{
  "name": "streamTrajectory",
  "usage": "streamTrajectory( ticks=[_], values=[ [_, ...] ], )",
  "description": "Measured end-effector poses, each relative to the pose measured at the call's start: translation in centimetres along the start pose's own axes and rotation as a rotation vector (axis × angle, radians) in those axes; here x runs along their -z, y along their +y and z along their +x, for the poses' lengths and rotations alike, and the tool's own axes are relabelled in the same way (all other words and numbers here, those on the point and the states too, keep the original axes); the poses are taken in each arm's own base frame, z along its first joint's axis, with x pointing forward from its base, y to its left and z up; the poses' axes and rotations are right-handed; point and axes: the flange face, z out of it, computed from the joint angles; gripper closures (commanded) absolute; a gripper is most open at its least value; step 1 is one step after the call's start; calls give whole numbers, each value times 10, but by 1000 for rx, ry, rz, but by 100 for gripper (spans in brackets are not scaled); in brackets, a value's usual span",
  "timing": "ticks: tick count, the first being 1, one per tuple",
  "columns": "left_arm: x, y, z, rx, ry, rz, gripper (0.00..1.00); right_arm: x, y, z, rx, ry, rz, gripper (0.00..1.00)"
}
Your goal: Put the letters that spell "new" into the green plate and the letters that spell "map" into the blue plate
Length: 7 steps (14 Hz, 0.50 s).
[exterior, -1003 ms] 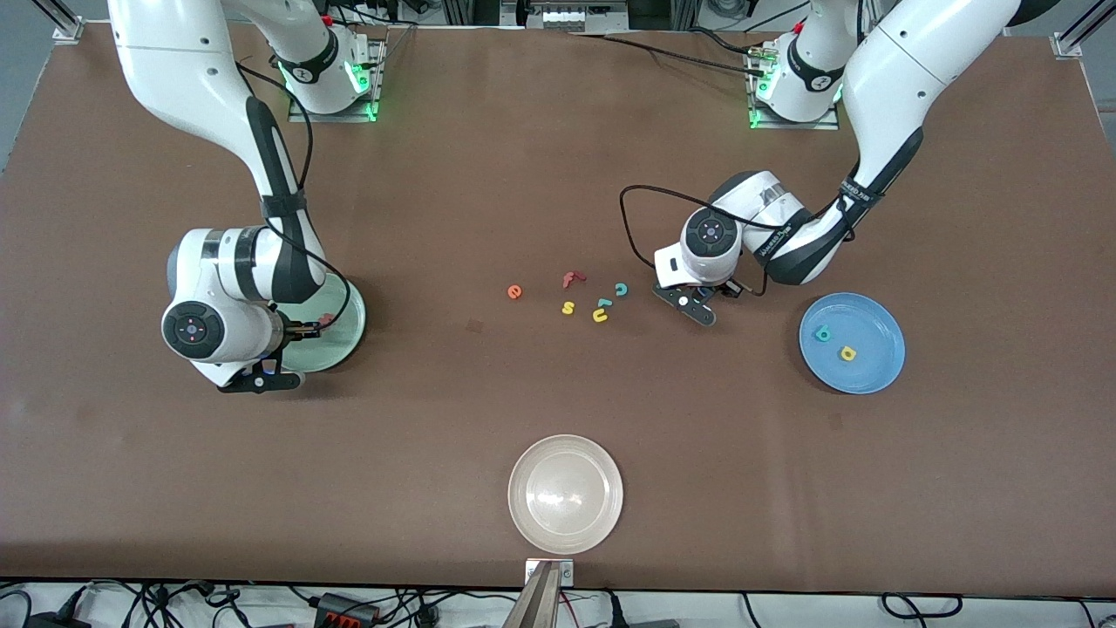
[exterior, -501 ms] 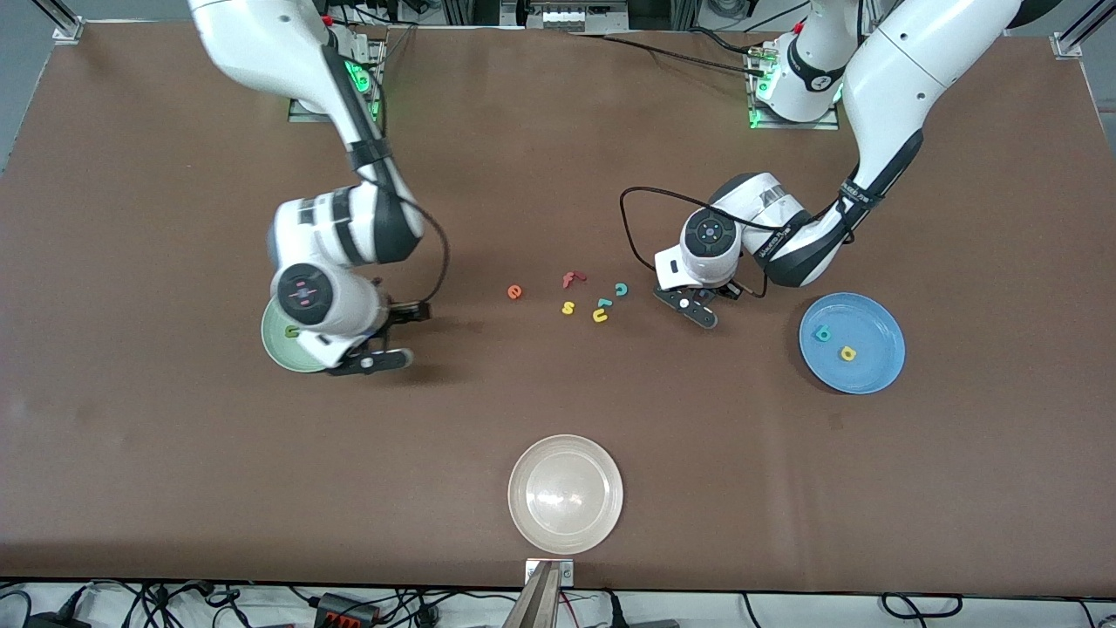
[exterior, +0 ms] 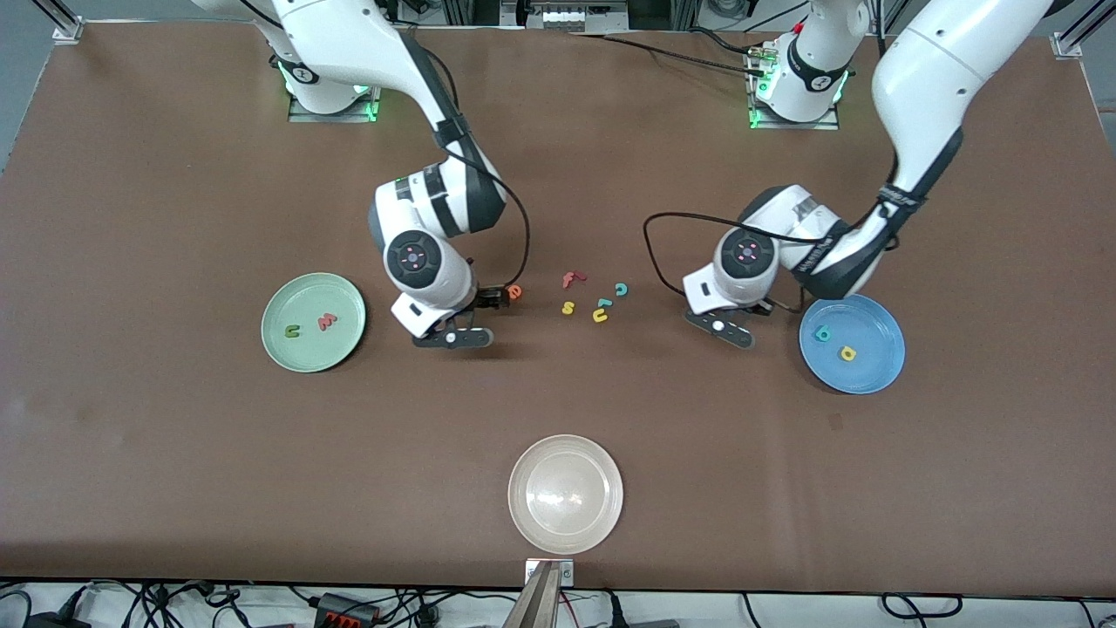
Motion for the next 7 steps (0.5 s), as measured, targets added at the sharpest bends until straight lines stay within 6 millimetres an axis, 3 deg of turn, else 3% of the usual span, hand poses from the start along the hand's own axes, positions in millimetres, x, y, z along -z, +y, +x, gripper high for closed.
streamTrajectory(
  ticks=[1, 2, 3, 4, 6, 7],
  values=[
    [14, -19, -2, 10, -28, 21, 99, -9, -11, -7, 18, -5, -8, 18],
    [27, -39, -4, 6, -60, 40, 99, -17, -20, -13, 42, -10, -17, 20],
    [36, -59, -6, -7, -82, 48, 99, -24, -29, -20, 70, -16, -25, 28],
    [37, -82, -9, -17, -95, 42, 99, -30, -36, -26, 92, -20, -32, 30],
    [19, -125, -18, -5, -118, 2, 88, -39, -46, -33, 147, -23, -41, 31],
    [6, -141, -22, 6, -128, -23, 71, -43, -49, -35, 178, -21, -45, 31]
  ],
)
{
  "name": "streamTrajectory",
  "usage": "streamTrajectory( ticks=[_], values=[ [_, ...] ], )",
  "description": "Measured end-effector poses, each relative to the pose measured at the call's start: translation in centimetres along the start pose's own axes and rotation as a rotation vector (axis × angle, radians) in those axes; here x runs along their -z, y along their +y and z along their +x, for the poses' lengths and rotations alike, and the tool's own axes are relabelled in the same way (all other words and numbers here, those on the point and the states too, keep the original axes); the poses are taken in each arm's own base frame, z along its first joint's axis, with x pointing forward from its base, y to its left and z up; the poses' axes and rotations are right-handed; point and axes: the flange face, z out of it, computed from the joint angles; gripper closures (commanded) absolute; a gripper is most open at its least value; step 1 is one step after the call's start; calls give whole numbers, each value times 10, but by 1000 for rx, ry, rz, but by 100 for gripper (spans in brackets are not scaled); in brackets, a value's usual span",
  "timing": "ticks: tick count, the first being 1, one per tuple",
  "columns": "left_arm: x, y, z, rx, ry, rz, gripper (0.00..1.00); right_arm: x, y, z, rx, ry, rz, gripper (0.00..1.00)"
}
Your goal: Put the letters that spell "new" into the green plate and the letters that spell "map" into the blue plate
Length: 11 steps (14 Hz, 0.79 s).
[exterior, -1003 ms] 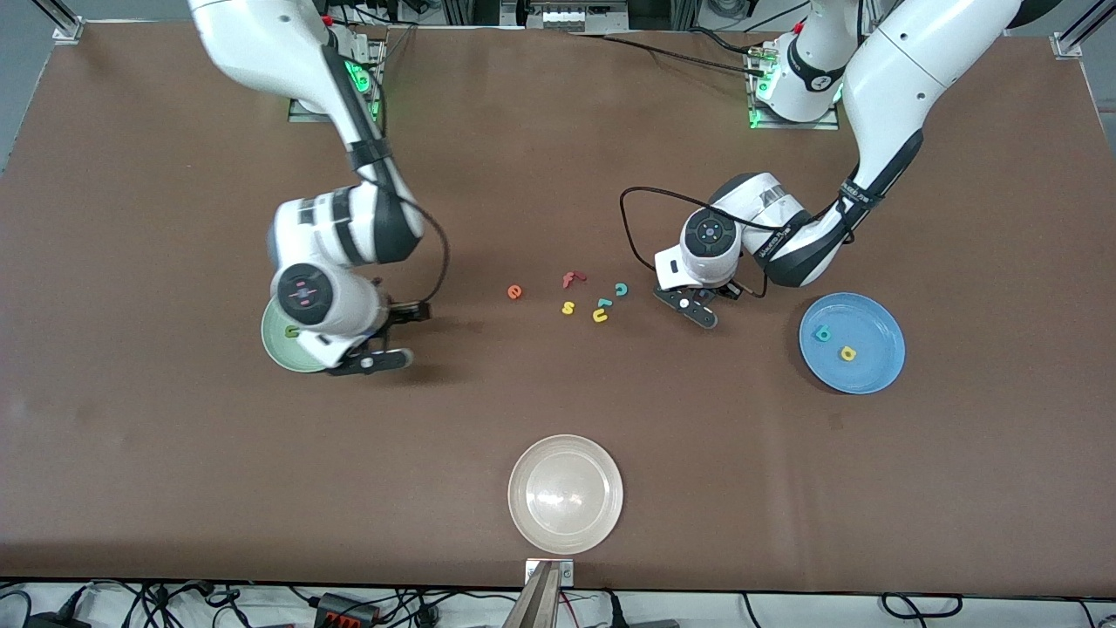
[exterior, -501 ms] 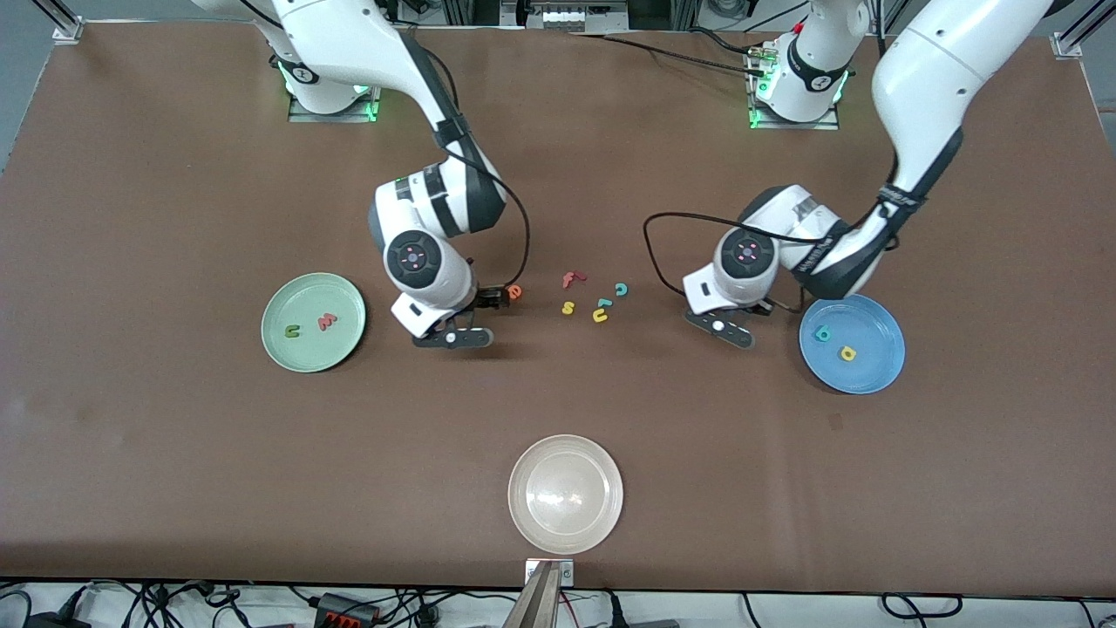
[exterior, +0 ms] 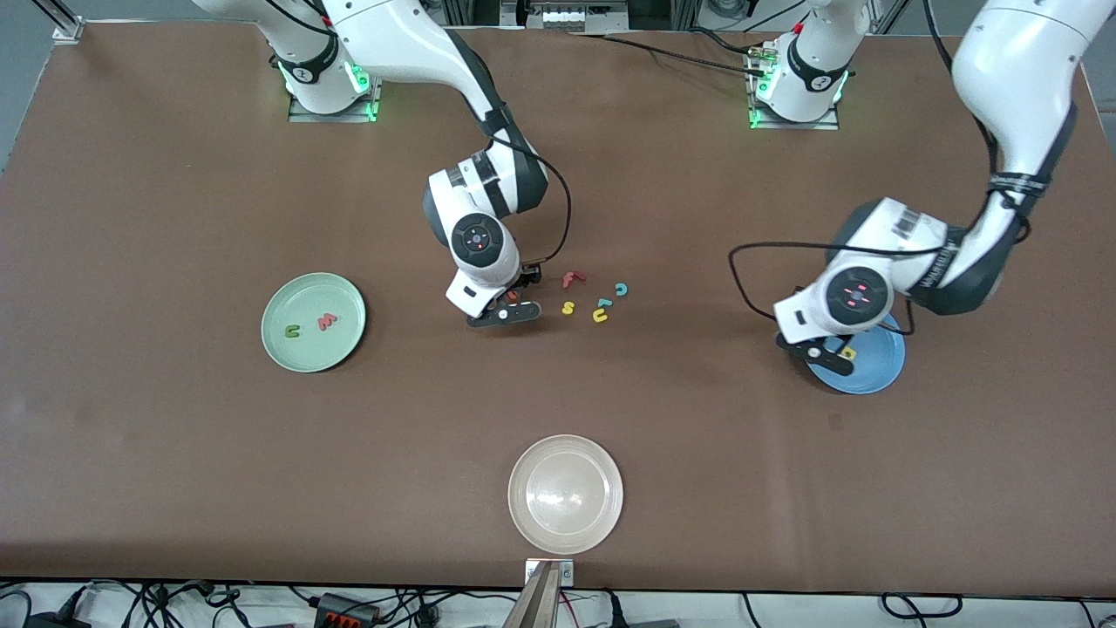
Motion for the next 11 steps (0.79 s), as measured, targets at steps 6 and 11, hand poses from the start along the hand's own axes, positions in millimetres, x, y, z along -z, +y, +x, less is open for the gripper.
streamTrajectory(
  ticks=[6, 11],
  values=[
    [-27, -18, 5, 18, 0, -64, 0, -10, -7, 0, 75, 29, -25, 50],
    [9, -15, 14, 17, 67, -57, 0, -9, -7, 0, 78, 32, -28, 61]
  ],
)
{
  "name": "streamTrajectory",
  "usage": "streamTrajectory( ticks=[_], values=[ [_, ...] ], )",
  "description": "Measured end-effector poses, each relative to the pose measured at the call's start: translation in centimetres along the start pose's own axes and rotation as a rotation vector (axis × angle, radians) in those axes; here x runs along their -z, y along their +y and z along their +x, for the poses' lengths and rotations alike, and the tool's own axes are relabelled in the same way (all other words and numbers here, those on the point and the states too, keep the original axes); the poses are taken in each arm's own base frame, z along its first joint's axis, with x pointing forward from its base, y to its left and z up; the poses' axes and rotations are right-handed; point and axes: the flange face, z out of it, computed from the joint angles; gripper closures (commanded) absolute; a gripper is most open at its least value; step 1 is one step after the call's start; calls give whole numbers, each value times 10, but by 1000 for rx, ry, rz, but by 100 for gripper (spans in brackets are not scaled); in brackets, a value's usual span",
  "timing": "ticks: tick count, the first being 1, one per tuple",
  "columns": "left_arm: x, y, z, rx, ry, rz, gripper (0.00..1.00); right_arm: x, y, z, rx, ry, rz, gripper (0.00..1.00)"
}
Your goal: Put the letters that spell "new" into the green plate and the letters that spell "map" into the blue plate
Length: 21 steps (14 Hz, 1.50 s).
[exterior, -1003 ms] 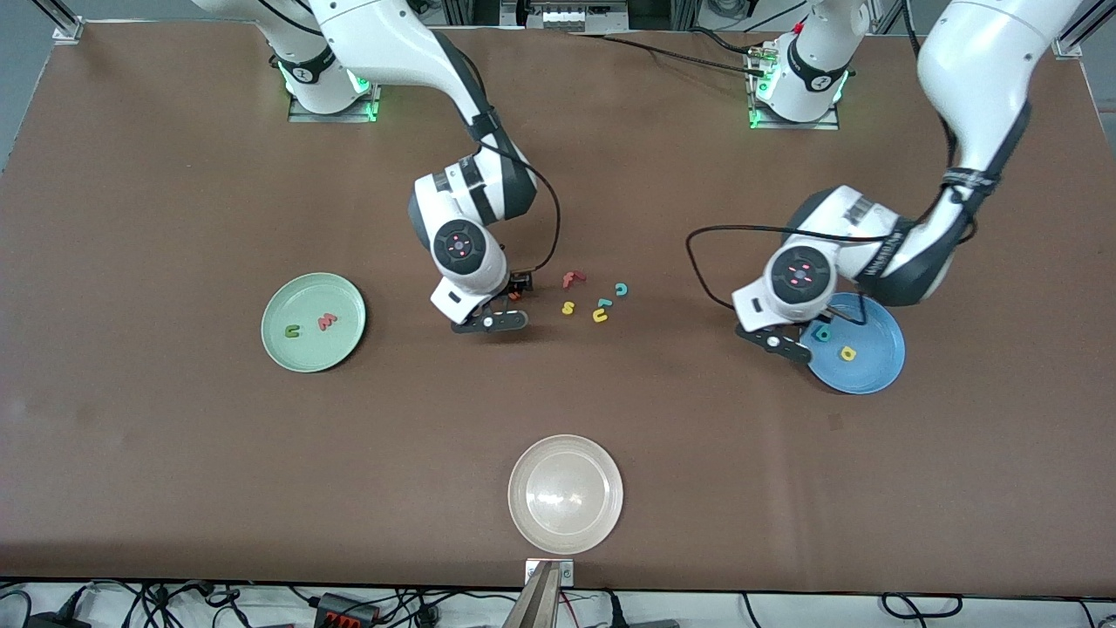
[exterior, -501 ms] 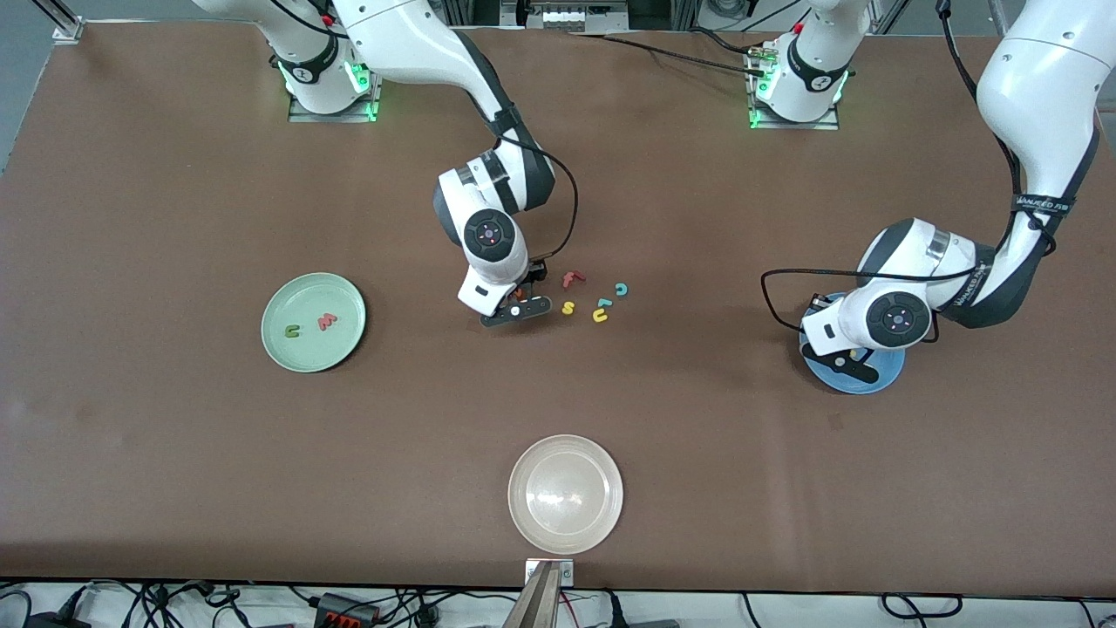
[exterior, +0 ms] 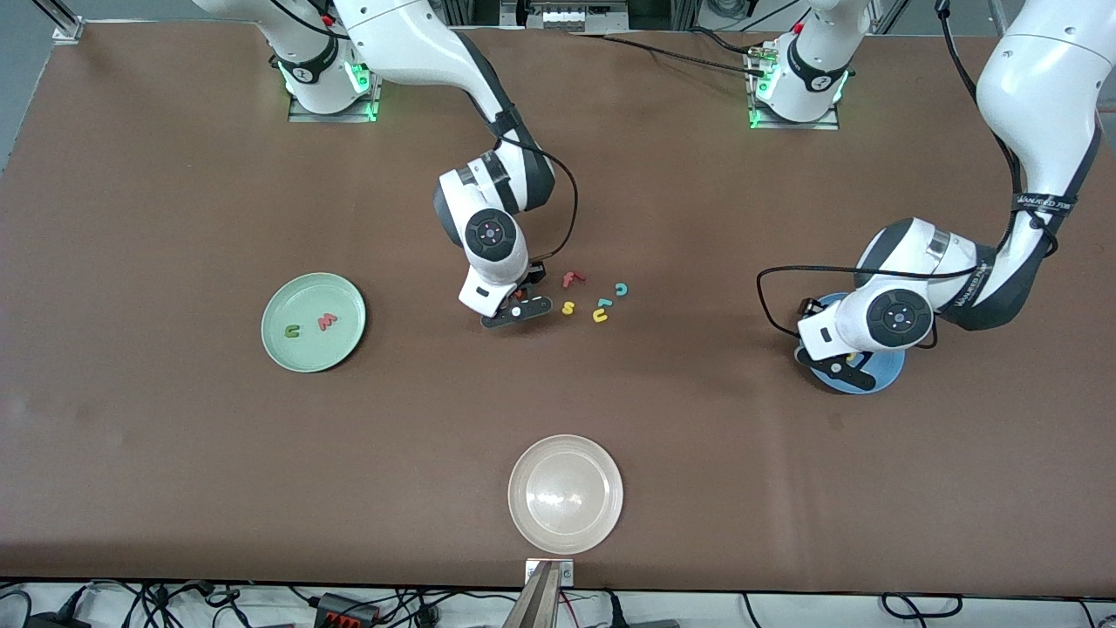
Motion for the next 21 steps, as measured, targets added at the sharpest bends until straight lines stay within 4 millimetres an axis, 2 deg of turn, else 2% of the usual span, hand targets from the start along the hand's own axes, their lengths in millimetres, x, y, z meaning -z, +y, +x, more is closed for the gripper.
streamTrajectory(
  ticks=[1, 2, 5, 8, 11, 13, 14, 16, 18, 20, 21],
  values=[
    [14, -2, 3, 5, 17, 3, 0, 0, 1, 0, 0, 1, -1, 68],
    [31, -2, 4, 9, 25, 8, 0, 0, 1, 0, 0, 1, -2, 69],
    [103, -1, -2, 23, 22, 27, 0, 1, 3, 1, -2, 1, -5, 80],
    [177, -1, -21, 45, 16, 36, 0, 2, 7, 4, -9, 6, -4, 85],
    [233, -10, -46, 78, 9, 24, 0, 8, 30, 14, -43, 22, -7, 88],
    [257, -16, -59, 96, 9, 13, 0, 26, 64, 27, -94, 42, -23, 89],
    [266, -21, -64, 108, 12, 8, 0, 40, 91, 30, -134, 22, -40, 89],
    [277, -33, -73, 131, 12, -1, 0, 70, 161, 33, -193, -28, -79, 89],
    [282, -37, -77, 140, 12, -8, 0, 89, 227, 28, -212, -65, -105, 89],
    [285, -35, -79, 137, 15, -27, 0, 91, 279, 15, -207, -99, -117, 89],
    [287, -33, -81, 138, 17, -38, 0, 85, 298, 7, -200, -119, -120, 89]
  ],
)
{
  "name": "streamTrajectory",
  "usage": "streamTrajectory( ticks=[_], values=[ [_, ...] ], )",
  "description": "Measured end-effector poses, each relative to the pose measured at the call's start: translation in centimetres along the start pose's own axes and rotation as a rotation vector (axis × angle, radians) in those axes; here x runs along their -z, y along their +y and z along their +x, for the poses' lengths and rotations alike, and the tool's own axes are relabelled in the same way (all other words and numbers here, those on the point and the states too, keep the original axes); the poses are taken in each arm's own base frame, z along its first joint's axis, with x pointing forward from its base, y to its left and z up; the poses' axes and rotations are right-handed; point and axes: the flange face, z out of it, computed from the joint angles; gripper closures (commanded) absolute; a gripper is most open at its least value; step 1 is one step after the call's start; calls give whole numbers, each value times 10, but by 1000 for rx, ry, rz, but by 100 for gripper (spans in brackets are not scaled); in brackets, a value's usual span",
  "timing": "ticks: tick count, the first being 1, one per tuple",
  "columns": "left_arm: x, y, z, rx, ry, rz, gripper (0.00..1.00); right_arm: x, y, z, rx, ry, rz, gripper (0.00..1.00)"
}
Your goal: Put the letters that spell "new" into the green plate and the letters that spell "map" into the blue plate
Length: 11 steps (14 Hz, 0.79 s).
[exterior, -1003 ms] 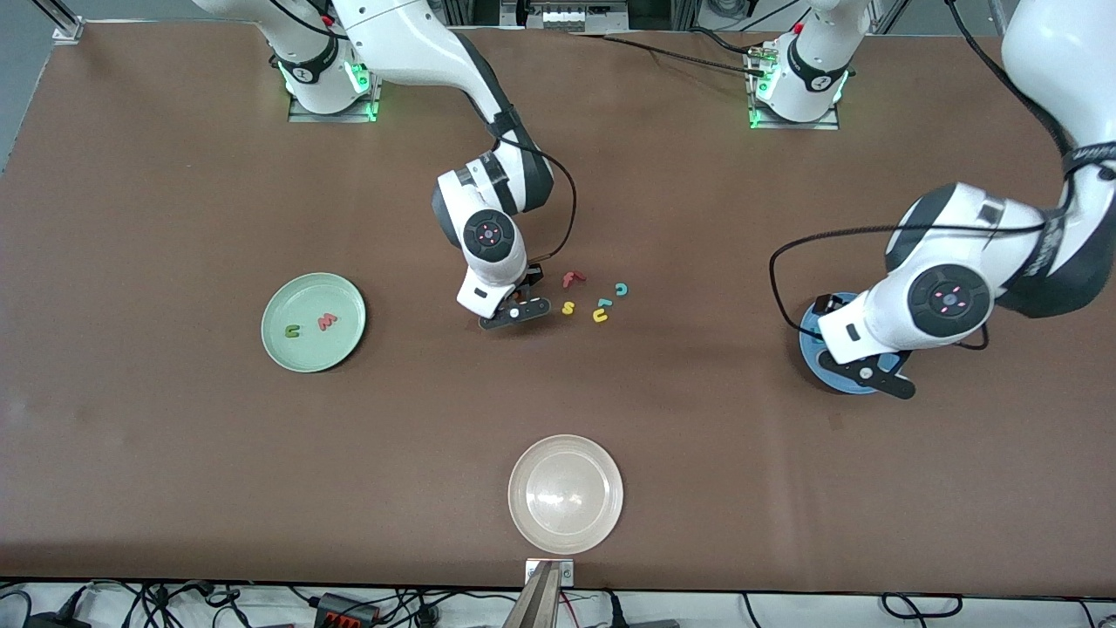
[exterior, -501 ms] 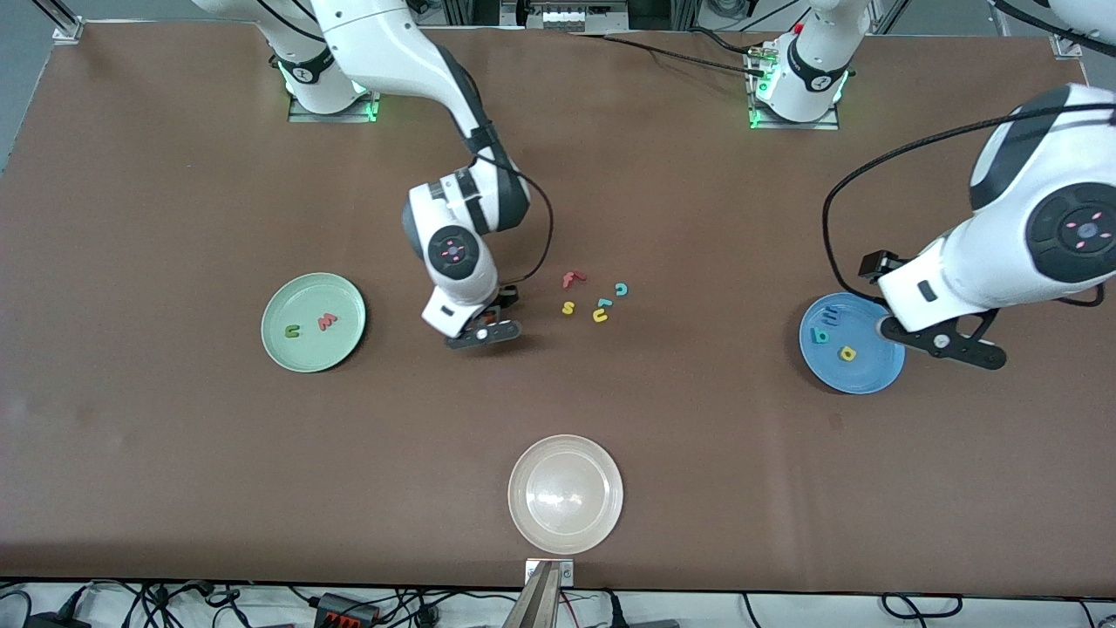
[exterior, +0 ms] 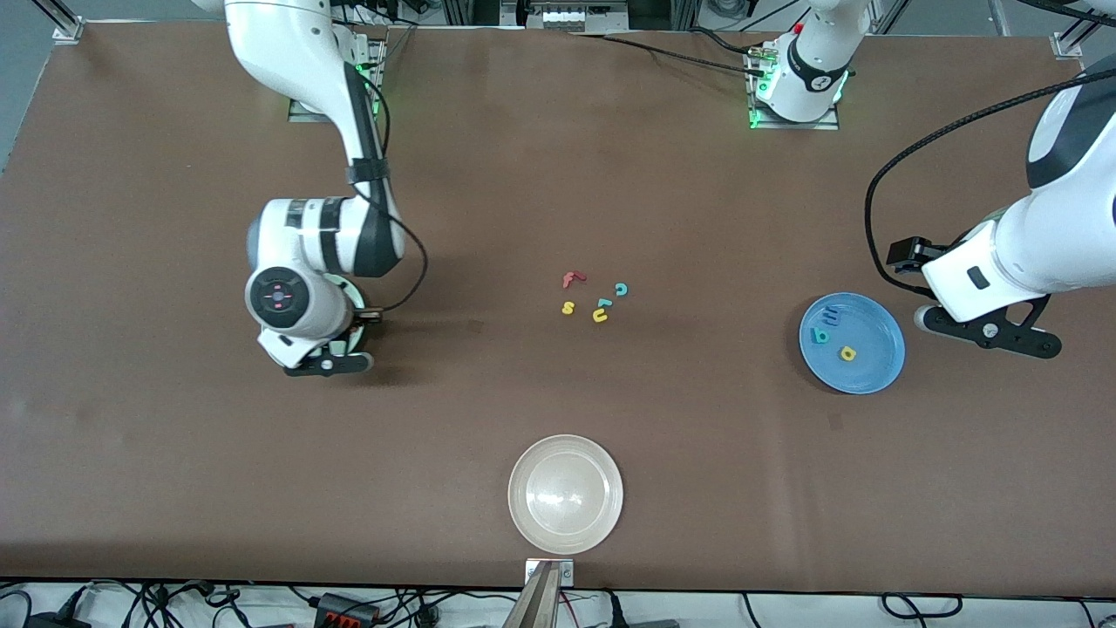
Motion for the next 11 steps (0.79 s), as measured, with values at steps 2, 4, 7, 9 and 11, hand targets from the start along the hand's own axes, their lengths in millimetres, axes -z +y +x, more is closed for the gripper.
streamTrajectory(
  ticks=[2, 4, 7, 9, 11],
  values=[
    [0, -5, -4, 29, -12, -53, 0, -21, 27, -7, 2, -44, 2, 89],
    [1, -11, -7, 90, -4, -128, 0, -39, 44, -14, -10, -82, 7, 88],
    [3, -11, -17, 187, 52, -181, 0, -52, 38, -20, -6, -109, 17, 87],
    [1, -16, -31, 251, 117, -186, 0, -55, 27, -21, 9, -113, 24, 86],
    [0, -22, -50, 289, 198, -170, 0, -58, 20, -21, 9, -112, 41, 81]
  ],
)
